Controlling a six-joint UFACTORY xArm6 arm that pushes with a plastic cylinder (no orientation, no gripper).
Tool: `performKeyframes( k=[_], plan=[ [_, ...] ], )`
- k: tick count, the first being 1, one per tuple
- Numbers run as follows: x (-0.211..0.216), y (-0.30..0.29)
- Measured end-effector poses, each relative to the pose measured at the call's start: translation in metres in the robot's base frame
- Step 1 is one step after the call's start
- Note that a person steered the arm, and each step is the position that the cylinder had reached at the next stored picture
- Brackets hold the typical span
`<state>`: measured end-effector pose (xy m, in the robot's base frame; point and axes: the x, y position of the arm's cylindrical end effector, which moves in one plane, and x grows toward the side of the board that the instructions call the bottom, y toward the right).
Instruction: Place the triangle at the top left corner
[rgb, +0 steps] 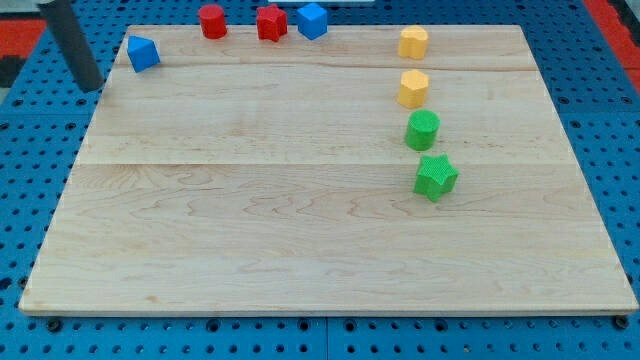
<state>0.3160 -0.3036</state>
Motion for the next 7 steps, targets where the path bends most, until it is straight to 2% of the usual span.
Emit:
performKeyframes(
  k=[1, 3, 5, 6, 7],
  plan=[
    [-0.004, 0.014],
    [-0.040, 0.027],
    [-0.040, 0.039],
    [-0.040, 0.078],
    [-0.076, 0.082]
  ],
)
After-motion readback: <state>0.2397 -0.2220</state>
